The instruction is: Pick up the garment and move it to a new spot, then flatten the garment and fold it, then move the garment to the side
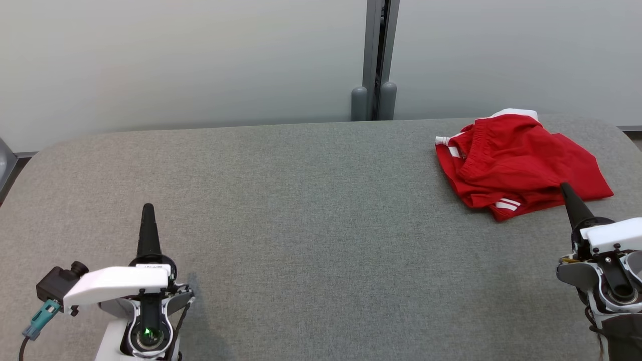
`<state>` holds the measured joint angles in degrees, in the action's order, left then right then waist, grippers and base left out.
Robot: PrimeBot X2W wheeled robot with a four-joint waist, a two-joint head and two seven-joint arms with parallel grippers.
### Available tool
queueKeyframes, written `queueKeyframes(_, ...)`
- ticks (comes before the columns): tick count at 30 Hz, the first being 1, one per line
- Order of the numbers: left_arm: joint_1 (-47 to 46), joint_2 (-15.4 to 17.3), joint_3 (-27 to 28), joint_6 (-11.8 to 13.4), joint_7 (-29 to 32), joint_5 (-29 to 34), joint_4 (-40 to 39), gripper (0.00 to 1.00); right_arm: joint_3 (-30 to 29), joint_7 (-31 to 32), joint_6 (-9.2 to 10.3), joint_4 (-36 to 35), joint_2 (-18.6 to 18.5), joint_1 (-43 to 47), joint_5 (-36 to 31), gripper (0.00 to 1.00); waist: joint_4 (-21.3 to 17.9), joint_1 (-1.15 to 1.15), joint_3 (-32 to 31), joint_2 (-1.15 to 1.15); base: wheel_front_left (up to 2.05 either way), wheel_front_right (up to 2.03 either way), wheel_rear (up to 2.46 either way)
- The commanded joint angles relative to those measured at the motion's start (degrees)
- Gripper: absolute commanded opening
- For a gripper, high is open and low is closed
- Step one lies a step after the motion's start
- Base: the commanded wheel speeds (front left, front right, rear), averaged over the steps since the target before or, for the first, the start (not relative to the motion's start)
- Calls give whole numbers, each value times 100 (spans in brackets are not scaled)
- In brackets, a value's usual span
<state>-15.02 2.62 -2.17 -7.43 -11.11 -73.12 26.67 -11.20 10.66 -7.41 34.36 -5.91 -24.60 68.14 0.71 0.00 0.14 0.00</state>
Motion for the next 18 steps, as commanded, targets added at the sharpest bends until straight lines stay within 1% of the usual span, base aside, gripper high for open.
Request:
queueKeyframes(1, -217, 32, -6, -7, 24, -189, -10, 0, -74, 89, -12, 45, -51, -174, 178, 0, -3, 0, 2, 0, 0, 0, 0)
queueKeyframes(18, -432, 35, -48, -8, 72, -944, 89, 0, -229, 409, -13, 293, -57, -454, 878, 0, -20, 0, 19, 0, 0, 0, 0)
